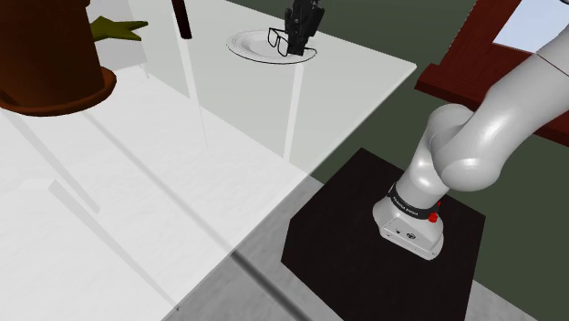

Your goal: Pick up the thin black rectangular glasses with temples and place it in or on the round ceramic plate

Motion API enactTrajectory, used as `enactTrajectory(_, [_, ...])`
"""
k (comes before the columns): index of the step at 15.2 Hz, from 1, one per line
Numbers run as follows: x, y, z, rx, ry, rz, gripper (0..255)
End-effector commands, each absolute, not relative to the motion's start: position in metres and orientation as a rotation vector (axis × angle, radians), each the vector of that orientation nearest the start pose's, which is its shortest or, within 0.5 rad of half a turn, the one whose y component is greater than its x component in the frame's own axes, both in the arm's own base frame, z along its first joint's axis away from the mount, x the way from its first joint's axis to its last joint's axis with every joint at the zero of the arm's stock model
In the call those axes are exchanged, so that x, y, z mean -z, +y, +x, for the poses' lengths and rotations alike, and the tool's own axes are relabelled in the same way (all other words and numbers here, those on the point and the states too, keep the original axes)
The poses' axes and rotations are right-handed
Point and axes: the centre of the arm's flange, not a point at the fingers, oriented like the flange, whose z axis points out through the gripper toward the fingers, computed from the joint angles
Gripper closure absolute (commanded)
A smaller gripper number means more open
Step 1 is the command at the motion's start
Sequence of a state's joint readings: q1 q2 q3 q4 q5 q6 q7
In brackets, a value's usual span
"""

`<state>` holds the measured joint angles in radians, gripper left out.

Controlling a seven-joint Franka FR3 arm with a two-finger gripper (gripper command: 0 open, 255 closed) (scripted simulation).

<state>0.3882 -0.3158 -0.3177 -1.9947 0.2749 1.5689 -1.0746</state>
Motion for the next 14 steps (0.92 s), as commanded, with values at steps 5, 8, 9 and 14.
enactTrajectory(5, [-0.578,0.047,0.445,0.056,-1.498,-2.296,255])
enactTrajectory(8, [-0.578,0.046,0.446,0.056,-1.498,-2.295,255])
enactTrajectory(9, [-0.581,0.046,0.446,0.064,-1.498,-2.297,255])
enactTrajectory(14, [-0.595,0.043,0.481,0.043,-2.161,-1.974,0])
